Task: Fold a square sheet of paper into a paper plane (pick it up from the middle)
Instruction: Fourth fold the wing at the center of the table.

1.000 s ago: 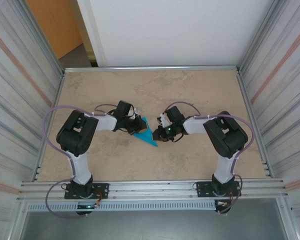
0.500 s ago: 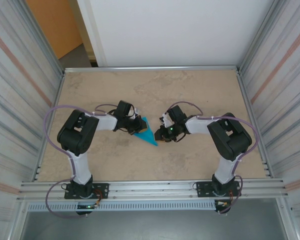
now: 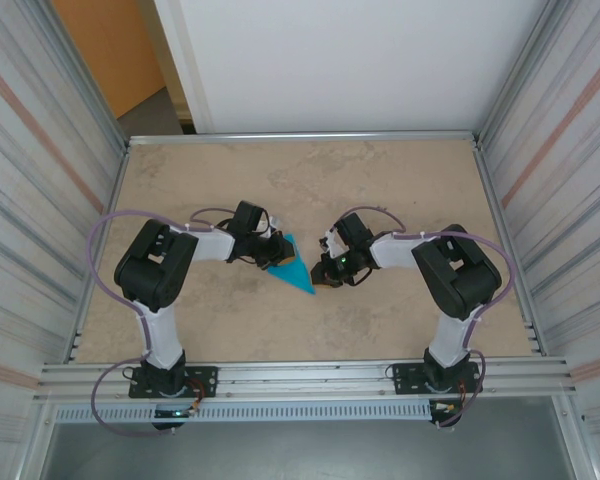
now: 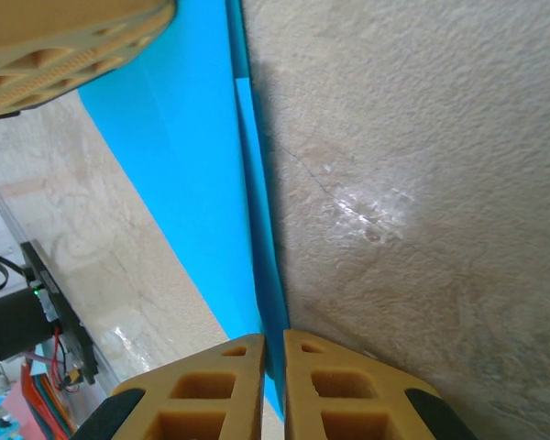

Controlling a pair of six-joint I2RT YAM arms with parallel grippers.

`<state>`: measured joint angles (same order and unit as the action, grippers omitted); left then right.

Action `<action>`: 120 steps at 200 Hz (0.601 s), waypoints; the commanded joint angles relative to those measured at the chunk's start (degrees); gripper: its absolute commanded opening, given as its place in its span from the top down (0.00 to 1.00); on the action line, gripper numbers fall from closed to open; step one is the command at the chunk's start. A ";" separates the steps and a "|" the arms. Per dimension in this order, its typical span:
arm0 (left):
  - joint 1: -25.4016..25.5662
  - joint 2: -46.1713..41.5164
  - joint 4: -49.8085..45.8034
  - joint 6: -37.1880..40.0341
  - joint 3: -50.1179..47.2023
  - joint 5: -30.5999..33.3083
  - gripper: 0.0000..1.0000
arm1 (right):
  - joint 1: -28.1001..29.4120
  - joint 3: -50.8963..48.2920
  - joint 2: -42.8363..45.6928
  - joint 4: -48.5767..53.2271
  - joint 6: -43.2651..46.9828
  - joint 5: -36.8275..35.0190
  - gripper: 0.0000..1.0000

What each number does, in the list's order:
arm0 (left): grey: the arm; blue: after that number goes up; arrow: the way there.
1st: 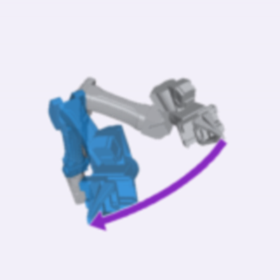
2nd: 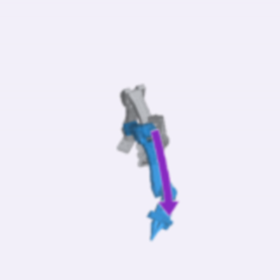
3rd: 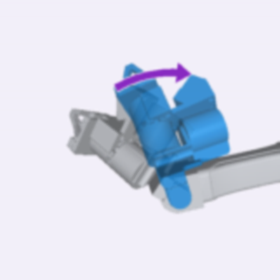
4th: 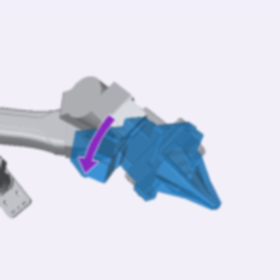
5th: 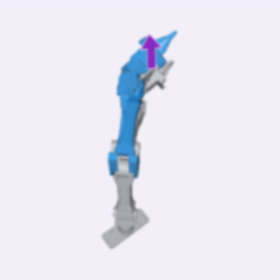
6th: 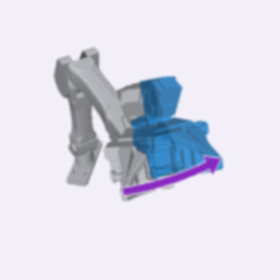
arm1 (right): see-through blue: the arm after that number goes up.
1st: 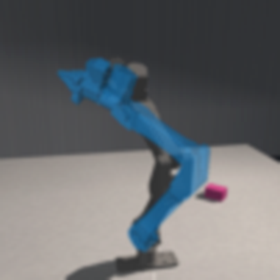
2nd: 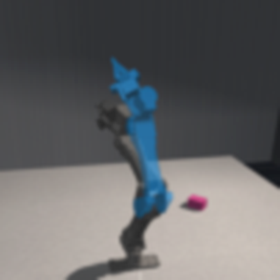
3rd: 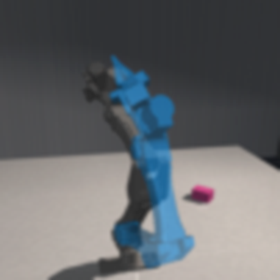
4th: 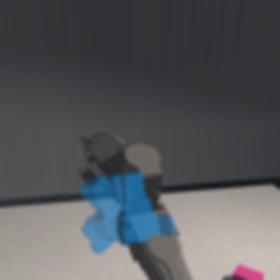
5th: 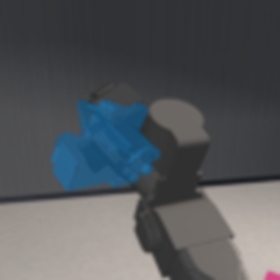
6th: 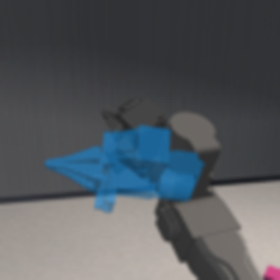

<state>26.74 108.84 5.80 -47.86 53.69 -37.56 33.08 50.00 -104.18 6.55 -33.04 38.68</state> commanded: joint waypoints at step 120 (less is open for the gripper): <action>-0.07 0.24 0.42 0.33 -0.05 -1.29 0.87 | 2.30 3.48 5.98 3.40 1.74 -4.53 0.81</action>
<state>26.74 108.84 5.85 -47.86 53.69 -37.95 33.36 50.72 -96.75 8.73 -32.51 33.80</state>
